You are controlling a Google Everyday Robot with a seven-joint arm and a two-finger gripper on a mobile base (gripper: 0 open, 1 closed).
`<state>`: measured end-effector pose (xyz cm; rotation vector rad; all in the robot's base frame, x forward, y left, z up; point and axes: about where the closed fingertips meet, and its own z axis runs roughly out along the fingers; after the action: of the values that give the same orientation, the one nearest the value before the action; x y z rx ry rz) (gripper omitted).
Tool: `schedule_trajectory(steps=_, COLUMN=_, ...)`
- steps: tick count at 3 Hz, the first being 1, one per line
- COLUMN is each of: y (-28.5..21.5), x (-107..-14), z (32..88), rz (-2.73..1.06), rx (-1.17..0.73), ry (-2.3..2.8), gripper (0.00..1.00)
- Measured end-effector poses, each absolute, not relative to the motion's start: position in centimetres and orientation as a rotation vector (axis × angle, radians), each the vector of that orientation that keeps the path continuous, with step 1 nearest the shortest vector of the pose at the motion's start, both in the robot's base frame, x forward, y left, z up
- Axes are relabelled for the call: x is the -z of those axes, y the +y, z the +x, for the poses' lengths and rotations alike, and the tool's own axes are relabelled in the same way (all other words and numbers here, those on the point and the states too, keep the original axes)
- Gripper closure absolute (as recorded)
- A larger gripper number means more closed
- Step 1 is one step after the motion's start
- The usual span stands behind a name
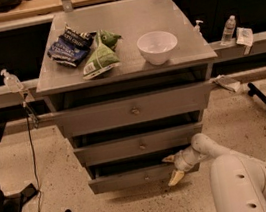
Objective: Open bottom drawer
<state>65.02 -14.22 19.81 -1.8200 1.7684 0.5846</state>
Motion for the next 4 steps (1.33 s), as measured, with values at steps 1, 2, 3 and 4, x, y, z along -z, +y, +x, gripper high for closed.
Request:
schedule_trajectory(steps=1, y=-14.7, x=-18.9, z=65.8, rz=-1.776, rx=-0.558, ry=1.789, gripper=0.30)
schedule_trajectory(steps=2, y=-15.0, x=-17.9, z=65.9, rz=-1.747, rx=-0.538, ry=1.816, gripper=0.31)
schedule_trajectory(steps=3, y=-15.5, x=-17.4, z=65.2, rz=-1.732, rx=-0.538, ry=1.856, gripper=0.31)
schedule_trajectory(steps=4, y=-15.5, x=-17.6, z=65.2, rz=-1.732, rx=-0.539, ry=1.856, gripper=0.32)
